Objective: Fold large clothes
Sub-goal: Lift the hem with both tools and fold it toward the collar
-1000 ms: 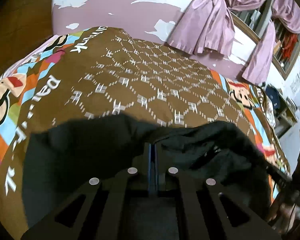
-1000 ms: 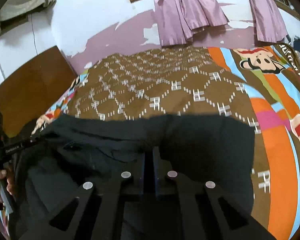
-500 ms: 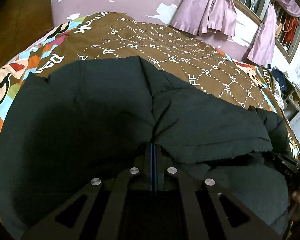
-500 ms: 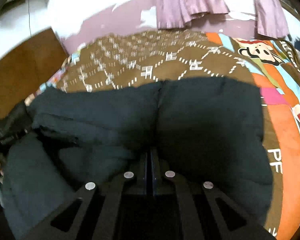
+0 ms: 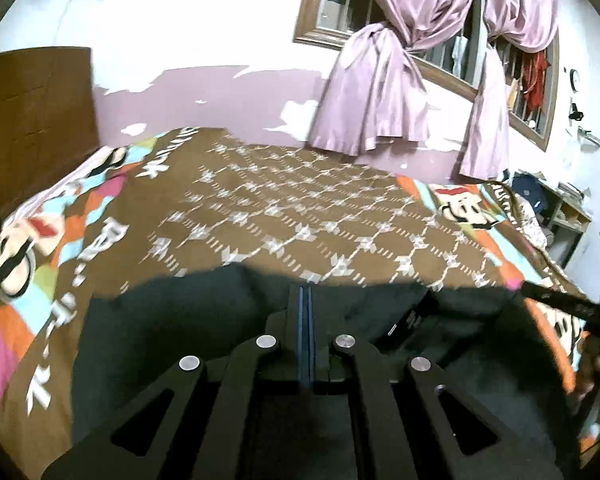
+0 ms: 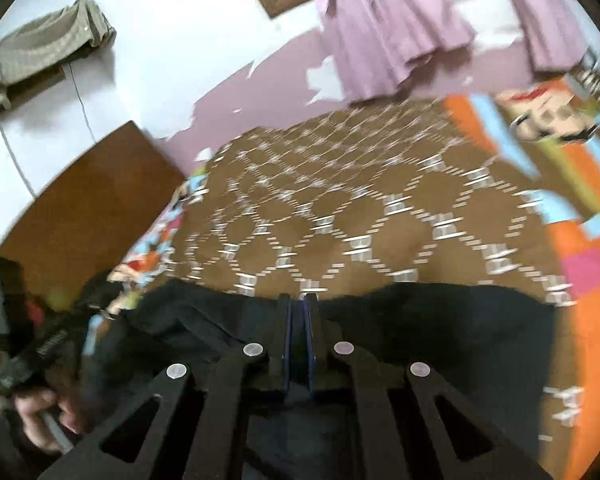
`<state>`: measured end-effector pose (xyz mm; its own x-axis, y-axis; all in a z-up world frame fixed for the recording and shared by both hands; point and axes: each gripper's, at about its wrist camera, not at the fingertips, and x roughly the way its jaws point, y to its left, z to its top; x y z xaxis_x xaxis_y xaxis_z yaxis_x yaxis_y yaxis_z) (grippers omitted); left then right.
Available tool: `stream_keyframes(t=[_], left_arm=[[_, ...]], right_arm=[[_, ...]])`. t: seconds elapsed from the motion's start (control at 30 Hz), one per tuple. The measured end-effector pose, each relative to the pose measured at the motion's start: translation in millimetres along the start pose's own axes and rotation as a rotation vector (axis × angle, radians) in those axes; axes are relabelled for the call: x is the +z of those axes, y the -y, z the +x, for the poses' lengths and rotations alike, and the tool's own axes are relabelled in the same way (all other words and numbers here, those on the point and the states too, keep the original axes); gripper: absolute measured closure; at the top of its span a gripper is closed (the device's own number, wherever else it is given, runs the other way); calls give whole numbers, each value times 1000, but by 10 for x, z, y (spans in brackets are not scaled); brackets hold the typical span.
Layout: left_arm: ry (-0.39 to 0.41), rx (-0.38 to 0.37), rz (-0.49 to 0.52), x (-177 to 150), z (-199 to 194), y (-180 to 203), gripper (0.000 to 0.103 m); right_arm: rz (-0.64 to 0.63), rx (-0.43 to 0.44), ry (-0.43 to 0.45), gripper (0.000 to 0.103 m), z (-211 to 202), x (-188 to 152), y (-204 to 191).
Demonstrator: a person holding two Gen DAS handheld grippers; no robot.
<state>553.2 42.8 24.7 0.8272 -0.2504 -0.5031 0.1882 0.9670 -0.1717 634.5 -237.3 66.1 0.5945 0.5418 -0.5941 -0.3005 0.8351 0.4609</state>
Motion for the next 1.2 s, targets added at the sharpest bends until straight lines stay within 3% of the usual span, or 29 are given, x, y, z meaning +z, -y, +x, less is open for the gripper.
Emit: stream_keyframes(t=[0.1,0.17,0.23,0.3,0.4,0.6,0.67,0.83,0.93,1.03,1.2], left_arm=[[-70,-65,-33,214,269,67,102],[-225,-122,-40,240,599,106,102],[-382,-69,-25,138,882,125,102],[-439,-54,1,-41,1005,108,102],[-439,-90,20,-229,1044,38,103],[-463,-12,90,-550,1102,101,102],[-456,22,124,-649,1095,171,102],[-413,40,149,-743,1085,182,102],[-395,21,131,-758,1096,135,102],[-391,13,118,-758,1085,120,102],[-386,30,133,-766,1062,159,102]], right_arm=[[-11,17,-138,97,340,-74,-72],[-32,7,-203,97,486,-206,-84],[-49,-8,-252,98,576,-366,-45],[-41,-21,-306,101,672,-504,35],[20,-12,-317,103,730,-695,183],[-28,-90,-337,103,829,-826,108],[-28,-73,-300,103,752,-850,111],[83,-8,-95,100,246,-758,272],[162,-40,-163,103,358,-794,476],[150,-54,-193,103,469,-837,481],[177,-11,-217,103,552,-877,538]])
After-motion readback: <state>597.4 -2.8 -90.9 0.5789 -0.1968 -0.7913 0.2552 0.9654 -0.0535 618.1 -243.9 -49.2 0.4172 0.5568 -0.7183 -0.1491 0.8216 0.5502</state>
